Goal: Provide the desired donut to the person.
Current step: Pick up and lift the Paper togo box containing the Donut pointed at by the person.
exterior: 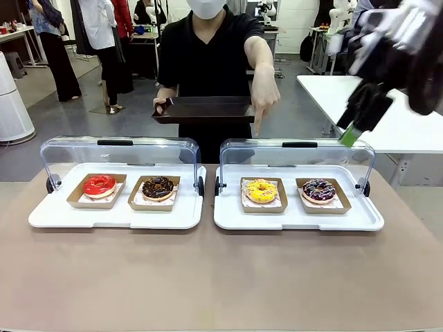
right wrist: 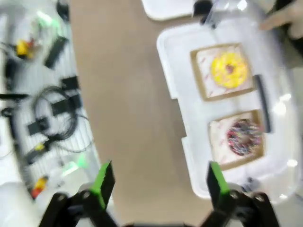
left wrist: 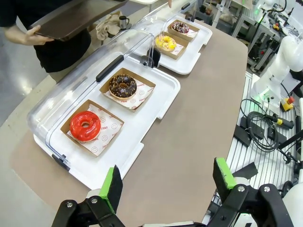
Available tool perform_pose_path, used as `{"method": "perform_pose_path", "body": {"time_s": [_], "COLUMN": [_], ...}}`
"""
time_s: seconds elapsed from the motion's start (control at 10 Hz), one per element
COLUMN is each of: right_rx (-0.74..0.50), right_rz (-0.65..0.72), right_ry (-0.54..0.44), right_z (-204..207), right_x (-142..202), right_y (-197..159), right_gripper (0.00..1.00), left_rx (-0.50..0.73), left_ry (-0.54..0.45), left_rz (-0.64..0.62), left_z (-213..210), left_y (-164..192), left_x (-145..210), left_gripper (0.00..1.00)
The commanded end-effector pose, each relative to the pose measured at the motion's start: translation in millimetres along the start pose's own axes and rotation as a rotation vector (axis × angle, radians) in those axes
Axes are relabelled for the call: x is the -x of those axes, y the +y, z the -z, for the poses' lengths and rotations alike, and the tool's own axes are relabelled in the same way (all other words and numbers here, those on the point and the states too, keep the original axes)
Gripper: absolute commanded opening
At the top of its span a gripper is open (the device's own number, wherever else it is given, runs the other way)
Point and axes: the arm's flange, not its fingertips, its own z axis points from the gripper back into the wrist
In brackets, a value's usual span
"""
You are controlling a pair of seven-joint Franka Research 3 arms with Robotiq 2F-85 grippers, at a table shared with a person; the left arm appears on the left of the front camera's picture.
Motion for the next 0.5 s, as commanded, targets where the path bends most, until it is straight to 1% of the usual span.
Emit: {"method": "perform_pose_path", "body": {"time_s": [0.0, 0.2, 0.3, 0.4], "right_rx": [0.017, 0.012, 0.027, 0.090], "right_rz": [-0.033, -0.118, -0.139, -0.151], "right_ry": [0.111, 0.079, 0.071, 0.085], "right_z": [37, 82, 94, 95], "right_x": [-15, -28, -32, -28], "right_y": [-13, -6, -5, -4], "right_gripper": [1.00, 1.00, 1.00, 1.00], "left_rx": [0.008, 0.008, 0.008, 0.008], "left_ry": [-0.021, -0.021, -0.021, -0.021], "left_rz": [0.015, 0.015, 0.015, 0.015], "left_z": [-2, -2, -2, -2], "left_y": [1, 1, 1, 1], "left_x": [0, 0, 0, 0], "left_gripper": [1.00, 1.00, 1.00, 1.00]}}
